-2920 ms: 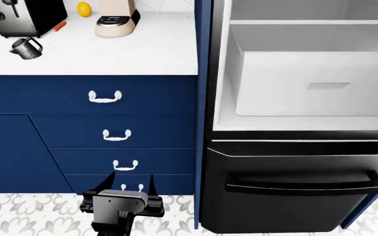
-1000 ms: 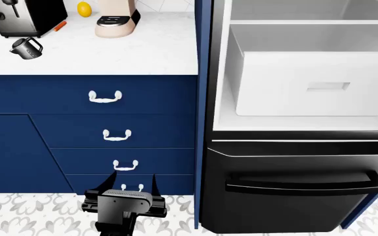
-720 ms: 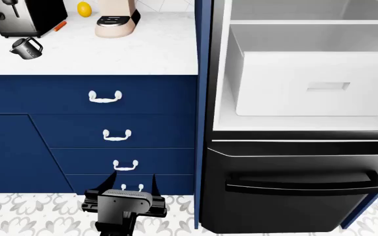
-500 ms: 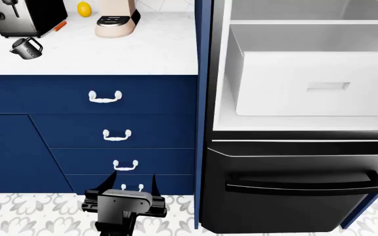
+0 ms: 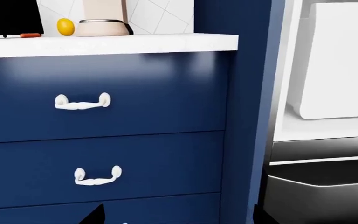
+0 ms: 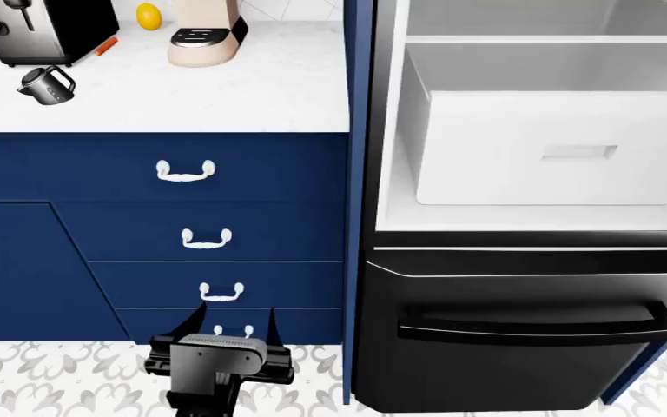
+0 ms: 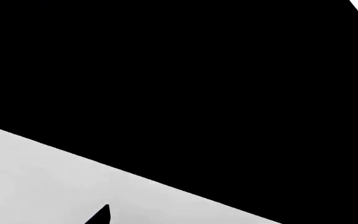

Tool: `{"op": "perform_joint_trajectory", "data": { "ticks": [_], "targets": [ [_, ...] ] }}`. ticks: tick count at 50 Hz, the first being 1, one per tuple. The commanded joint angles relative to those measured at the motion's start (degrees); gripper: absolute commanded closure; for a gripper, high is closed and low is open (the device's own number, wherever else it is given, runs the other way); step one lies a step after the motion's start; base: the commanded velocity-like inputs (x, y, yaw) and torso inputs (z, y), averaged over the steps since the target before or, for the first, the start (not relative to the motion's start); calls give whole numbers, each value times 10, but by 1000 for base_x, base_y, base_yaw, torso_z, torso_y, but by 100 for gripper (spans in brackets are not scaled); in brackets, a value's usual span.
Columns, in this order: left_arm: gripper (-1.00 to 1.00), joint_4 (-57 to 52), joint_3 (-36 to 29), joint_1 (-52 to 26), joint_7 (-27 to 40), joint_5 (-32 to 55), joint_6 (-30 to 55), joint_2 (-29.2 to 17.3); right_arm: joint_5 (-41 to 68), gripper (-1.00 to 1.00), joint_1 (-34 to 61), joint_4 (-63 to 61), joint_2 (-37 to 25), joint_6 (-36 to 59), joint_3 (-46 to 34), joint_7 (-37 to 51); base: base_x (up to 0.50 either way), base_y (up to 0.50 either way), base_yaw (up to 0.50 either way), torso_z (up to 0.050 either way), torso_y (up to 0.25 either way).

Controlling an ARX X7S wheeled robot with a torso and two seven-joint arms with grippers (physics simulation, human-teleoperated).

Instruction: Open the fridge door

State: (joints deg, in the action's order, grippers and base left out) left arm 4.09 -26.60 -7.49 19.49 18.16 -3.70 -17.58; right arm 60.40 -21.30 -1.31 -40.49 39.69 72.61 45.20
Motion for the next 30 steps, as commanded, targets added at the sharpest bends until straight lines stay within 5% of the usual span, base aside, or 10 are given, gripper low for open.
{"op": "perform_joint_trajectory", "data": {
  "ticks": [1,6,30],
  "targets": [
    [-100,-1,-2,0,1,2,2,-1,-8,-100,20,84,-61,21,-13,15,0,0,0,0,0],
    [-100,-2,-2,-1,2,3,3,-2,-21,-100,-33,141,-75,16,51,-41,0,0,0,0,0],
    [-100,-3,-7,-1,6,0,4,-4,-134,-100,-41,446,-218,-58,8,-91,0,0,0,0,0]
  ]
}}
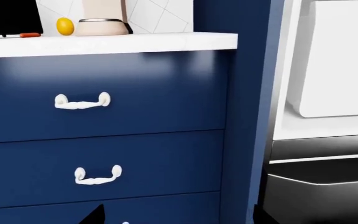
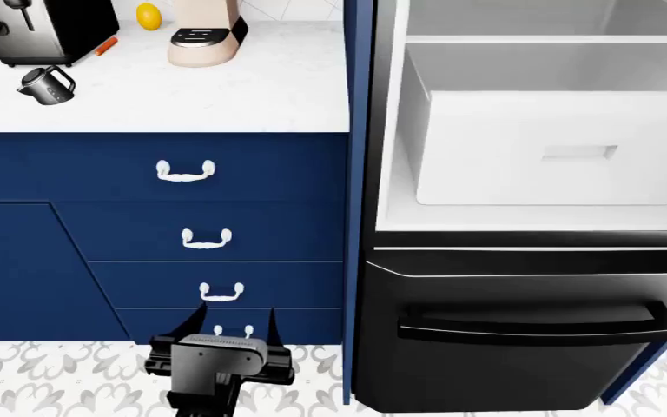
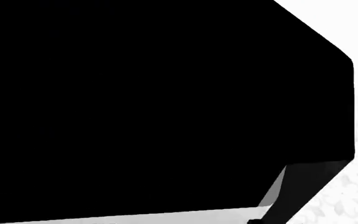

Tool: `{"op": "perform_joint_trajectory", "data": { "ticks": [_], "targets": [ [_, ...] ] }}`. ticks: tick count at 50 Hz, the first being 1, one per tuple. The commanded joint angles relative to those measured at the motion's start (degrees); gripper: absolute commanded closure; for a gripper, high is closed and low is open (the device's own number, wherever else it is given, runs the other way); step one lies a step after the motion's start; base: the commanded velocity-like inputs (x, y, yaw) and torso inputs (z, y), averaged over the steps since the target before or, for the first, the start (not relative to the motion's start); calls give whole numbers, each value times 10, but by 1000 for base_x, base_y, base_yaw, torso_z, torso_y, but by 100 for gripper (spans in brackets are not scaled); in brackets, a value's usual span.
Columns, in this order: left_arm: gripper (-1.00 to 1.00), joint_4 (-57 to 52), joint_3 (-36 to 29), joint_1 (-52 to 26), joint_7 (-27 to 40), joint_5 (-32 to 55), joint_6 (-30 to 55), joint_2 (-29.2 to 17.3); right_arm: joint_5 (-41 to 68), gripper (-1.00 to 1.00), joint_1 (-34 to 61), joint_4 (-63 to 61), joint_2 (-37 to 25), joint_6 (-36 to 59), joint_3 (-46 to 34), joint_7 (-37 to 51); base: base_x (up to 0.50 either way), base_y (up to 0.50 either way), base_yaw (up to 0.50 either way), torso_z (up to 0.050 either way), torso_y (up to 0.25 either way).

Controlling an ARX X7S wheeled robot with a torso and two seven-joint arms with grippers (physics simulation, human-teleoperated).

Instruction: Open the fridge door

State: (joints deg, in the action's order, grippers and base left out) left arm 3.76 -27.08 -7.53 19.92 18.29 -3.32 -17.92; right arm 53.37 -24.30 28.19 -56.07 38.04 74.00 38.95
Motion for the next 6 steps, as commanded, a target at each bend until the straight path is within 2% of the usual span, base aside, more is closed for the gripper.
{"op": "perform_joint_trajectory", "data": {
  "ticks": [1,6],
  "targets": [
    [-100,1,-2,-1,2,0,1,0,-75,-100,-8,180,-74,-54,-16,-29,0,0,0,0,0],
    [-100,2,-3,-3,3,-1,1,0,-90,-100,4,284,-111,-87,-25,-68,0,0,0,0,0]
  ]
}}
